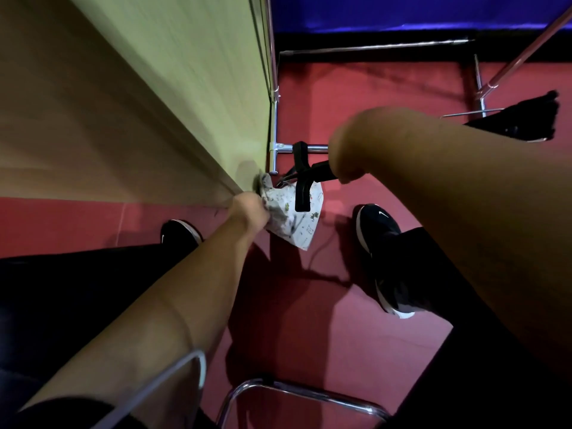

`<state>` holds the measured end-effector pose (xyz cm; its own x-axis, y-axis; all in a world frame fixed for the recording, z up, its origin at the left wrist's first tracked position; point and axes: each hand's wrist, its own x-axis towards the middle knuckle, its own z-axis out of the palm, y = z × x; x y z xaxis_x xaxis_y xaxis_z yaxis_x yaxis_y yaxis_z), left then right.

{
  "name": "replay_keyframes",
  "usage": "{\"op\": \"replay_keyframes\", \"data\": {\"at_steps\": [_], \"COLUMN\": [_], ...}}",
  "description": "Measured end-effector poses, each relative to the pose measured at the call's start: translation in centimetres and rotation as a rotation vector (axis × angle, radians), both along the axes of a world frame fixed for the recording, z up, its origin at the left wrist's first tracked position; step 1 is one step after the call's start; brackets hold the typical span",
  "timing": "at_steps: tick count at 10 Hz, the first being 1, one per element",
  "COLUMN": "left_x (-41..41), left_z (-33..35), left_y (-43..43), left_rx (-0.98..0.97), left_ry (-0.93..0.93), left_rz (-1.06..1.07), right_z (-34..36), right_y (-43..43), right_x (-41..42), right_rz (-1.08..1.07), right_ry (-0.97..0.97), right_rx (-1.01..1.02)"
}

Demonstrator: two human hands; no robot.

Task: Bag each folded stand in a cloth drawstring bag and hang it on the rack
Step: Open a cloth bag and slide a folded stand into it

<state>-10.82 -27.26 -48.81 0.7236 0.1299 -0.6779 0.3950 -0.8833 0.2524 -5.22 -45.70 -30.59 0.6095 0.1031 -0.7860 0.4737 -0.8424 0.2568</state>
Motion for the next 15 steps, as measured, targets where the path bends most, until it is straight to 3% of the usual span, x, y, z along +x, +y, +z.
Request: {"op": "replay_keyframes", "data": {"at_steps": [1,3,5,7,8,9,10,12,13,15], "left_x": [-0.1,0.6,1.7,0.9,0.0,-1.0,-1.0,0.4,1.8,4.8], "left_z": [1.2,6.1,15.2,26.0,28.8,29.5,29.4,28.4,27.4,25.2], "left_y": [-0.5,-2.8,-4.5,-4.2,-3.1,-2.2,-2.7,-3.3,-2.6,-1.3], "left_rx": [-0.108,-0.343,-0.471,-0.491,-0.597,-0.712,-0.778,-0.802,-0.765,-0.387], "left_ry": [-0.071,0.052,-0.059,-0.289,-0.426,-0.488,-0.478,-0.451,-0.425,-0.444], "left_rz": [0.151,0.421,0.375,0.139,0.192,0.294,0.348,0.490,0.527,0.332], "right_z": [0.2,3.7,6.7,9.1,10.0,11.4,13.0,11.8,11.8,10.5], "right_y": [-0.5,-1.4,-2.5,-3.1,-3.1,-2.4,-1.5,-0.5,0.4,0.4], "right_x": [0.3,-1.1,-2.9,-5.1,-6.7,-7.6,-8.5,-8.0,-6.3,-3.2], "right_rz": [-0.007,-0.247,-0.703,-1.076,-1.157,-1.287,-1.310,-1.287,-1.174,-1.108], "right_ry": [-0.057,-0.186,-0.331,-0.497,-0.553,-0.465,-0.302,-0.220,-0.168,-0.356], "right_rx": [0.078,0.326,0.749,1.258,1.373,1.554,1.654,1.653,1.719,1.590]}}
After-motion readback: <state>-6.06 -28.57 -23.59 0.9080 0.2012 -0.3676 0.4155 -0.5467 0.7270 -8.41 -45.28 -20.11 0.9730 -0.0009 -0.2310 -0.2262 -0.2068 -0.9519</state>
